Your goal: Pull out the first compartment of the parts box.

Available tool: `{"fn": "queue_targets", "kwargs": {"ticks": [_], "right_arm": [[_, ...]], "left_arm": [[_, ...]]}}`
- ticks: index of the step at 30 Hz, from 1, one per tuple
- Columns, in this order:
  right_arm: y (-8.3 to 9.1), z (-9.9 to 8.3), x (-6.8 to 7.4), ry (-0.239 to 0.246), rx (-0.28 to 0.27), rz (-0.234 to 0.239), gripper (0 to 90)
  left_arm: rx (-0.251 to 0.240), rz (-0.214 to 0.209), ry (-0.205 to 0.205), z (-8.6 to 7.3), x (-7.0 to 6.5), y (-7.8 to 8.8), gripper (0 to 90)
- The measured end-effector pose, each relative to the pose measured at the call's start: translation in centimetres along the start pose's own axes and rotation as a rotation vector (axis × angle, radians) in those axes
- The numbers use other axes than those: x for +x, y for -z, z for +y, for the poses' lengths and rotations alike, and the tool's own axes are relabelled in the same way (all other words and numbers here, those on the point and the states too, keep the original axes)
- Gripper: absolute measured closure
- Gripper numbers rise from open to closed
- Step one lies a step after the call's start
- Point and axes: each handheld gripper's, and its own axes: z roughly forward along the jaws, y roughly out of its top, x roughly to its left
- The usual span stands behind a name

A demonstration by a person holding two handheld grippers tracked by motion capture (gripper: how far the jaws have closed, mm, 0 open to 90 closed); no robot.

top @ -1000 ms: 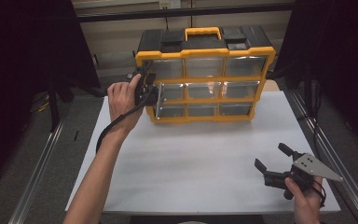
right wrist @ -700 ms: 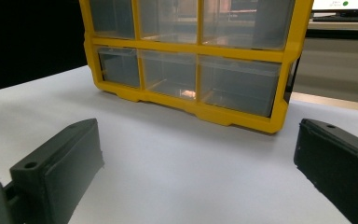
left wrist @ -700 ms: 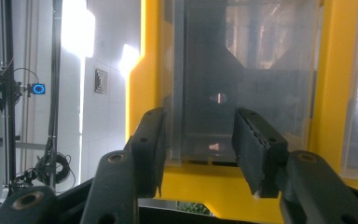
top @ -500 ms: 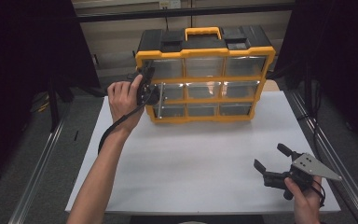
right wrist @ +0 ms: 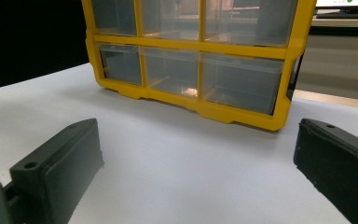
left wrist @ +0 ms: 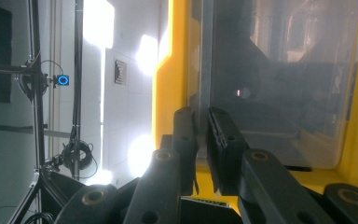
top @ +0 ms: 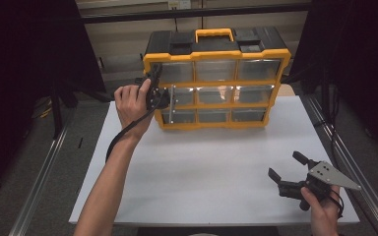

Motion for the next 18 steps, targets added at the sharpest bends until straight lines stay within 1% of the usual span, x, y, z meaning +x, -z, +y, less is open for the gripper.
{"fn": "queue_targets", "kwargs": {"ticks": [1, 2, 3, 5, 6, 7, 8, 9, 10, 11, 14, 15, 16, 17, 18], "right_arm": [[0.00, 0.00, 0.00, 0.000, 0.000, 0.000, 0.6], [0.00, 0.01, 0.01, 0.000, 0.001, 0.002, 0.6], [0.01, 0.02, 0.01, 0.001, 0.000, 0.002, 0.5], [0.02, 0.01, -0.02, 0.000, -0.003, 0.003, 0.6], [0.04, 0.01, -0.05, -0.001, -0.003, 0.001, 0.5], [0.04, 0.01, -0.05, -0.001, -0.003, 0.001, 0.5], [0.05, 0.01, -0.07, -0.004, -0.005, -0.001, 0.5], [0.08, -0.01, -0.12, -0.002, -0.003, 0.002, 0.5], [0.08, -0.01, -0.12, -0.002, -0.003, 0.002, 0.5], [0.09, 0.00, -0.10, -0.002, -0.003, 0.002, 0.5], [0.15, 0.03, -0.11, 0.002, -0.001, 0.005, 0.5], [0.16, 0.03, -0.10, 0.002, -0.001, 0.002, 0.5], [0.17, 0.03, -0.10, -0.001, 0.000, 0.001, 0.5], [0.18, 0.02, -0.12, 0.000, 0.001, -0.002, 0.5], [0.18, 0.02, -0.12, 0.000, 0.001, -0.002, 0.5]], "left_arm": [[-0.003, 0.004, 0.007, -0.01, -0.03, -0.04, 81.9], [-0.006, 0.013, -0.002, 0.01, -0.03, -0.06, 82.6], [0.003, 0.013, 0.005, 0.03, -0.21, -0.04, 82.9], [0.004, 0.018, 0.002, 0.13, -0.20, -0.06, 83.4], [0.016, 0.022, 0.010, 0.17, -0.33, 0.12, 83.6], [0.016, 0.022, 0.010, 0.17, -0.33, 0.12, 83.7], [0.015, 0.024, -0.009, 0.21, -0.21, 0.14, 83.7], [0.017, 0.019, -0.003, 0.18, -0.22, 0.17, 83.8], [0.015, 0.010, 0.017, 0.15, -0.30, 0.12, 83.8], [0.012, 0.013, 0.003, 0.12, -0.19, 0.17, 83.9], [-0.003, 0.017, 0.003, 0.04, -0.20, 0.15, 84.0], [0.005, 0.013, -0.006, 0.09, -0.13, 0.25, 84.0], [0.005, 0.013, -0.006, 0.09, -0.13, 0.25, 84.0], [-0.005, 0.022, 0.008, 0.05, -0.26, 0.23, 84.0], [-0.006, 0.022, 0.004, 0.08, -0.21, 0.27, 84.0]]}}
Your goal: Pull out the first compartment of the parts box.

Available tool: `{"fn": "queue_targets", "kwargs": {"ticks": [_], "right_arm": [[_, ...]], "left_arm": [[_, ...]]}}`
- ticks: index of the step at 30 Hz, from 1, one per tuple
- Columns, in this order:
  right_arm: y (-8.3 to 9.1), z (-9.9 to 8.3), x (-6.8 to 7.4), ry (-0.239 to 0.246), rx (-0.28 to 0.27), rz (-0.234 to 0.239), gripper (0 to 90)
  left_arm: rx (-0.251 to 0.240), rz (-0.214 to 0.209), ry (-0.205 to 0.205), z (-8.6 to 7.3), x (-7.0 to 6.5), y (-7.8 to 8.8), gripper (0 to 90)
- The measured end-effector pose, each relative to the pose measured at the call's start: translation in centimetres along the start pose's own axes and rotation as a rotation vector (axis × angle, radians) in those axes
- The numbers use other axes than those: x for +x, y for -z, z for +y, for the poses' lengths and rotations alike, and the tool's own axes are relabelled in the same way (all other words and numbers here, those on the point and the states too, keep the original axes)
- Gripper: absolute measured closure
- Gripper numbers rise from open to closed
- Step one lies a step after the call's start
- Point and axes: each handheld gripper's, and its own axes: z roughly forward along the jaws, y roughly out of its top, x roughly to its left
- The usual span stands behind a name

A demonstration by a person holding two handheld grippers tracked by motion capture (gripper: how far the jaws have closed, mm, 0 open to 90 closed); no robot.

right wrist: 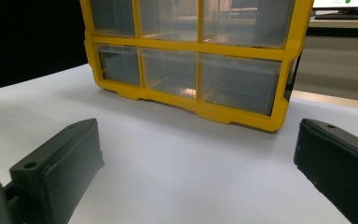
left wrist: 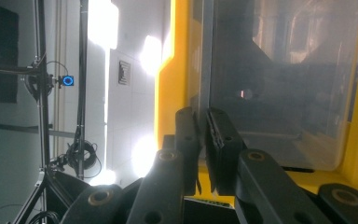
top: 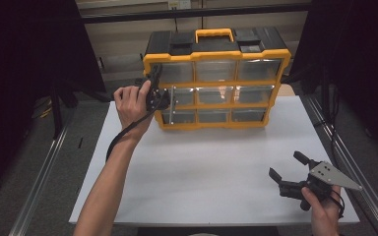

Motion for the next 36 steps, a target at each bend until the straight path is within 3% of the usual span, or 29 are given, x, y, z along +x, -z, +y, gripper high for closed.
{"fn": "queue_targets", "kwargs": {"ticks": [6, 7, 17, 19, 22, 23, 24, 27, 36], "right_arm": [[0.0, 0.0, 0.0, -0.004, -0.009, -0.003, 0.5], [0.0, 0.0, 0.0, -0.004, -0.009, -0.003, 0.5], [0.1, 0.0, -0.1, -0.006, -0.007, -0.005, 0.5], [0.1, 0.0, -0.1, -0.006, -0.007, -0.004, 0.5], [0.0, 0.0, 0.0, -0.004, -0.008, -0.003, 0.5], [0.0, 0.0, 0.0, -0.004, -0.008, -0.002, 0.5], [0.0, 0.0, 0.0, -0.004, -0.008, -0.002, 0.5], [0.0, 0.0, 0.0, -0.004, -0.012, -0.007, 0.5], [0.0, 0.0, -0.1, 0.000, -0.011, -0.008, 0.5]], "left_arm": [[0.003, 0.006, 0.017, 0.1, -0.1, 0.5, 83.3], [0.004, 0.008, -0.006, 0.1, 0.0, 0.5, 83.3], [-0.020, 0.020, -0.006, 0.2, 0.2, 1.1, 83.0], [-0.010, 0.011, -0.007, 0.2, 0.3, 1.4, 83.1], [-0.032, 0.007, -0.004, 0.0, 0.3, 1.3, 82.3], [-0.037, 0.013, -0.029, 0.0, 0.5, 1.3, 81.1], [-0.015, 0.001, -0.023, 0.0, 0.4, 1.4, 81.1], [-0.033, -0.001, -0.012, -0.2, 0.4, 1.1, 78.9], [-0.023, -0.030, -0.017, -0.2, 0.8, 0.9, 79.1]]}}
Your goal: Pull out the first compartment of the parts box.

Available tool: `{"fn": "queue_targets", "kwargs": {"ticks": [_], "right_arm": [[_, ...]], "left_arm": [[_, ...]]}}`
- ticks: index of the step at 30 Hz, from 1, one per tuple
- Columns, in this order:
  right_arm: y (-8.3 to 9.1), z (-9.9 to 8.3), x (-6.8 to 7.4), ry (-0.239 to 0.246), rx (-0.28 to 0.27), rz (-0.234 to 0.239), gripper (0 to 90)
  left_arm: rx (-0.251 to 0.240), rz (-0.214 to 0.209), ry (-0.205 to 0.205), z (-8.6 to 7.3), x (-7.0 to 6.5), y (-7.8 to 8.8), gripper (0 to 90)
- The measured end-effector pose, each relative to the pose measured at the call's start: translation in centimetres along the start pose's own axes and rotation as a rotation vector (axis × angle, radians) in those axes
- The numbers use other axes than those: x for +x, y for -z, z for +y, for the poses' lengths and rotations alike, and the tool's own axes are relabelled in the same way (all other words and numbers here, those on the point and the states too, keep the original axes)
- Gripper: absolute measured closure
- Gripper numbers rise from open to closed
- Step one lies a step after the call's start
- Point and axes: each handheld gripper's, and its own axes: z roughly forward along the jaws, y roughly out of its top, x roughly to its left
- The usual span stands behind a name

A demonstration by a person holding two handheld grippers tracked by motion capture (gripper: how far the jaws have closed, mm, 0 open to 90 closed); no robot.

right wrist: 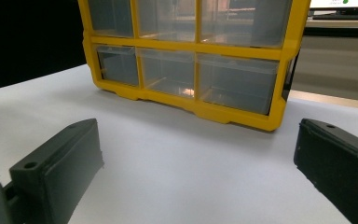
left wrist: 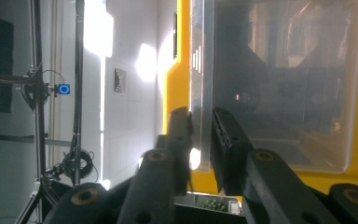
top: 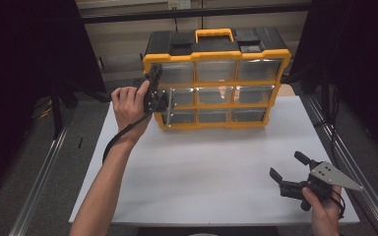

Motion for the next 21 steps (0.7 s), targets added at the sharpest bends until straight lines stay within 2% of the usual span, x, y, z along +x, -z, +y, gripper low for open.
{"fn": "queue_targets", "kwargs": {"ticks": [2, 6, 9, 14, 17, 19, 21], "right_arm": [[0.00, 0.00, 0.01, -0.002, -0.001, 0.000, 0.5], [0.01, 0.00, -0.02, -0.001, 0.006, 0.004, 0.5], [-0.01, 0.01, 0.03, -0.003, 0.000, 0.001, 0.5], [0.07, 0.03, -0.02, -0.003, 0.002, 0.002, 0.5], [0.06, 0.03, -0.01, -0.003, 0.001, 0.001, 0.5], [0.00, 0.03, -0.02, -0.002, -0.003, 0.003, 0.5], [0.00, 0.03, 0.00, 0.000, -0.003, 0.007, 0.5]], "left_arm": [[-0.017, -0.003, 0.006, -0.09, 0.06, -0.13, 80.4], [-0.006, -0.018, -0.005, -0.10, 0.29, -0.09, 80.9], [-0.025, -0.017, 0.003, -0.17, 0.28, -0.17, 81.0], [-0.010, -0.021, 0.008, -0.12, 0.33, 0.03, 81.0], [-0.013, -0.018, 0.021, -0.11, 0.26, 0.14, 81.0], [-0.030, -0.010, 0.004, -0.09, 0.42, 0.17, 81.0], [-0.024, -0.018, 0.015, -0.04, 0.36, 0.30, 81.0]]}}
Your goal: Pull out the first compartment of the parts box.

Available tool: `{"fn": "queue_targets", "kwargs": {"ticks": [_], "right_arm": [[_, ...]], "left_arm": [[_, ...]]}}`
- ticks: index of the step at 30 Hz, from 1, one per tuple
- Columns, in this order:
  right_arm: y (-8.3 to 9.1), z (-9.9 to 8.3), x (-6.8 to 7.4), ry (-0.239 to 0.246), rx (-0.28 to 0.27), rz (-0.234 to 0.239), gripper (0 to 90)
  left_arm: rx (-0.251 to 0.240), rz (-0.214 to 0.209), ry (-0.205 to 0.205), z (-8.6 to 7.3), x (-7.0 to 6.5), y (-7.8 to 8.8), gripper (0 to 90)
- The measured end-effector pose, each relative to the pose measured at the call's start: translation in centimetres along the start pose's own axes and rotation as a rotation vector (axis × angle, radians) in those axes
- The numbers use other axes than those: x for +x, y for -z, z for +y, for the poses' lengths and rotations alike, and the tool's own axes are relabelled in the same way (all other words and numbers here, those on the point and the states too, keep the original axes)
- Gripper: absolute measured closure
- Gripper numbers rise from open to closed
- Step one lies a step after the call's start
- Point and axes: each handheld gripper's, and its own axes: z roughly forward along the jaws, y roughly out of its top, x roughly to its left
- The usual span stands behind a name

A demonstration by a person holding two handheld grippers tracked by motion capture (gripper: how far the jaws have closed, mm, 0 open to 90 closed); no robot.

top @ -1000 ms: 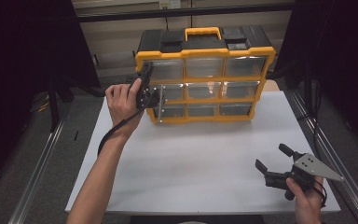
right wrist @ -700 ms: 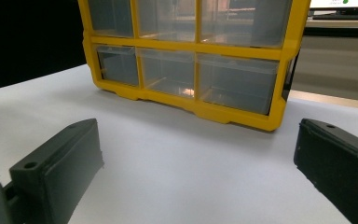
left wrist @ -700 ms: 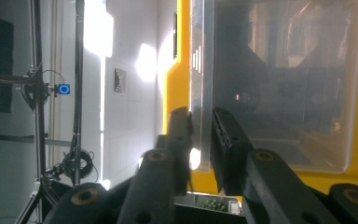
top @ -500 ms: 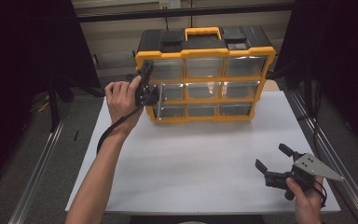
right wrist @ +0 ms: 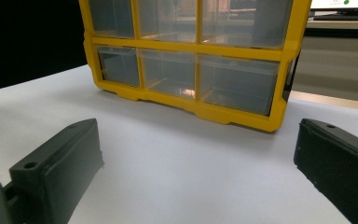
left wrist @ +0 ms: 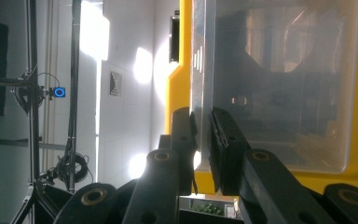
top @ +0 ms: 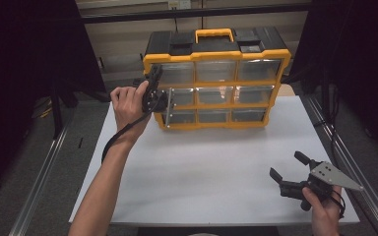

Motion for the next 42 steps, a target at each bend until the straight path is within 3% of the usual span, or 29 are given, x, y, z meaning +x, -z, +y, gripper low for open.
{"fn": "queue_targets", "kwargs": {"ticks": [7, 8, 22, 42], "right_arm": [[0.1, 0.0, 0.0, 0.000, -0.002, 0.003, 0.4], [0.1, 0.0, 0.0, -0.002, -0.005, 0.001, 0.4], [0.1, 0.0, 0.0, -0.002, 0.002, -0.001, 0.1], [0.0, 0.0, 0.0, -0.003, 0.001, 0.005, 0.1]], "left_arm": [[-0.028, 0.015, -0.015, 0.0, 0.1, 0.5, 81.1], [-0.009, 0.004, -0.016, 0.0, 0.1, 0.7, 81.1], [-0.039, 0.010, -0.003, 0.0, 0.1, 1.5, 81.1], [-0.036, 0.022, 0.001, 0.1, 0.1, 2.4, 81.0]]}}
